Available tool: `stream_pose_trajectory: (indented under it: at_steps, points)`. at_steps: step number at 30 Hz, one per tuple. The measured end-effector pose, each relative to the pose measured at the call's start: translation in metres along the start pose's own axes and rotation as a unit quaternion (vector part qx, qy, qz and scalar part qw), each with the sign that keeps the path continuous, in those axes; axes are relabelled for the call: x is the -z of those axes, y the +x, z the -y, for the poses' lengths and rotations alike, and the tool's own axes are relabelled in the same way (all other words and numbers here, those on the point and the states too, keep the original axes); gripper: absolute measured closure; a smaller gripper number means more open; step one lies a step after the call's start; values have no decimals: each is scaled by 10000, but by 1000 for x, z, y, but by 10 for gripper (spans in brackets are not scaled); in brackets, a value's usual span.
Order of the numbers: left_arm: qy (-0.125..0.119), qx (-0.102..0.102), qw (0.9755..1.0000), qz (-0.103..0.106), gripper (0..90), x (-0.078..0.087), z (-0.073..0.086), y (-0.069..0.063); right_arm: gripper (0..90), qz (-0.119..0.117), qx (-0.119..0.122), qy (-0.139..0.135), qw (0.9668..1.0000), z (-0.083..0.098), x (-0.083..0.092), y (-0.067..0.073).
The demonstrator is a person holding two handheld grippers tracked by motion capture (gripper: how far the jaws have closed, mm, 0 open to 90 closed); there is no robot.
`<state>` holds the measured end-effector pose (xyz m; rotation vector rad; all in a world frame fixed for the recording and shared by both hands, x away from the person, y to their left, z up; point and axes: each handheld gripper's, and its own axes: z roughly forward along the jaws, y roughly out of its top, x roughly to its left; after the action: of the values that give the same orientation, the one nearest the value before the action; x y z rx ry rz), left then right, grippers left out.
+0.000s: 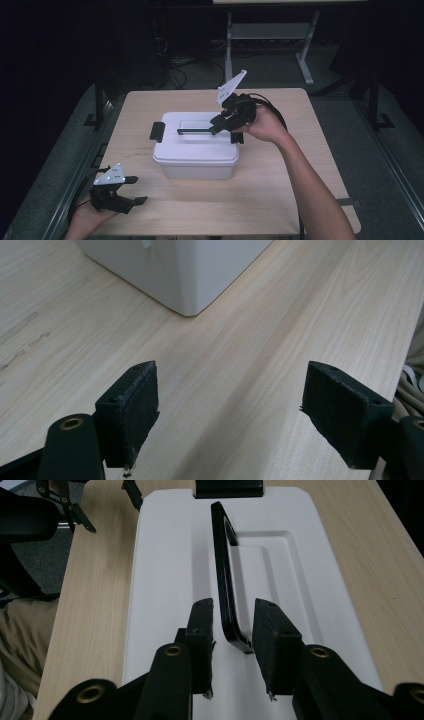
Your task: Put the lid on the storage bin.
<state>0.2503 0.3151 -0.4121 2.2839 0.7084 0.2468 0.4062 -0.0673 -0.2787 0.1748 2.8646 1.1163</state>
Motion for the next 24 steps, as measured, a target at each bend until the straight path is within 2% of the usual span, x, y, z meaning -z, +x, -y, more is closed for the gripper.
stream_pose_trajectory:
  at_steps: [24]
  points:
    - [-80, 19, 10000, 22, 220, 1, 0, 1, 635, 185, -209, -103, 9996, 22, 21, 3]
